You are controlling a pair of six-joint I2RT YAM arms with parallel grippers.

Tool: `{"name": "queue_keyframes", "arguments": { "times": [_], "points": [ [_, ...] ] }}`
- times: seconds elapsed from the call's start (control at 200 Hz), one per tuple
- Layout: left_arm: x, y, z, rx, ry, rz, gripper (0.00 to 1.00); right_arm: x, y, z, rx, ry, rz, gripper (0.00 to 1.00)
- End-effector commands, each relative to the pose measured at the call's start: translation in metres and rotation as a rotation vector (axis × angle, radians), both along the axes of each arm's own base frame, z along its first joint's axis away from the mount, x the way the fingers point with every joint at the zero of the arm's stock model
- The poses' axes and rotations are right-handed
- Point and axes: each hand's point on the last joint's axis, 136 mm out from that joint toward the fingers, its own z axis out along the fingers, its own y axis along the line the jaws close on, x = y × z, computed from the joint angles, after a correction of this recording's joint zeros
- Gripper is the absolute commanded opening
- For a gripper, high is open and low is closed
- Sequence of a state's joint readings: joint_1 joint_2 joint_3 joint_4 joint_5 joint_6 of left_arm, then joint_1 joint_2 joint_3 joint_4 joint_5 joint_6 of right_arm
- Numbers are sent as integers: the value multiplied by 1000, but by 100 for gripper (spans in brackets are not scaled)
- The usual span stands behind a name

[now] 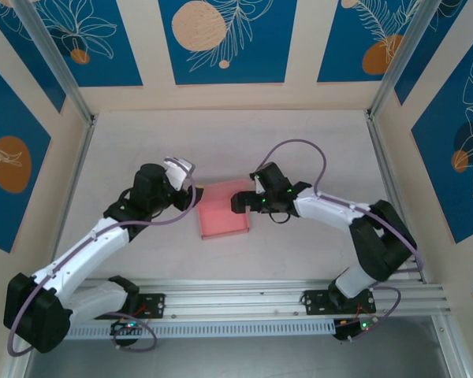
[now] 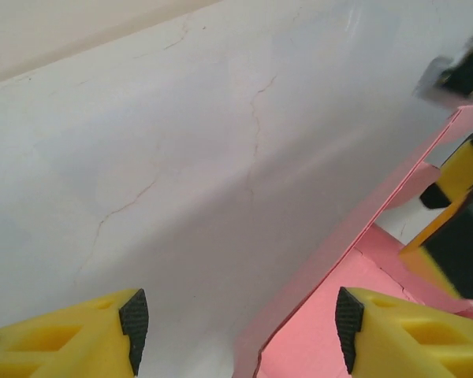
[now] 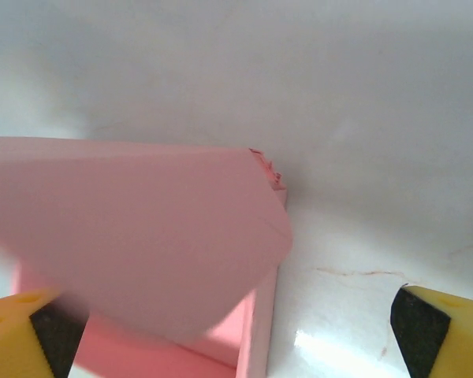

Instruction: Fold the paper box

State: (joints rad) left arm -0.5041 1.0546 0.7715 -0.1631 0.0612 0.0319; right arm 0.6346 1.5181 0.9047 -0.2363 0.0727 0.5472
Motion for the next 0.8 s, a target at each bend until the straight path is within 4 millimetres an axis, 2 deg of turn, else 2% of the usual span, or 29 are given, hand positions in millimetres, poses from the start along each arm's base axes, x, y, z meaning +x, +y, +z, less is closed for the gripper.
{"name": "queue_keyframes", "arguments": {
  "times": [0.0,0.095,0.19,0.405,0.655,0.795],
  "points": [
    [-14,22,-14,34,112,91,65,-9,-16,26,-3,-75,17,98],
    [-29,26,-23,-11,164,116,63,-13,-28,43,-8,-151,8,88],
    [-39,21,-32,-98,158,96,59,-11,-31,54,-3,-223,27,79],
    [-35,26,-44,-207,-3,127,61,3,-18,71,8,-328,126,78],
    [-22,4,-52,-235,-48,60,60,23,0,78,34,-369,171,76],
    [-13,-4,-58,-215,-28,56,55,27,11,73,47,-349,195,73]
  ]
}}
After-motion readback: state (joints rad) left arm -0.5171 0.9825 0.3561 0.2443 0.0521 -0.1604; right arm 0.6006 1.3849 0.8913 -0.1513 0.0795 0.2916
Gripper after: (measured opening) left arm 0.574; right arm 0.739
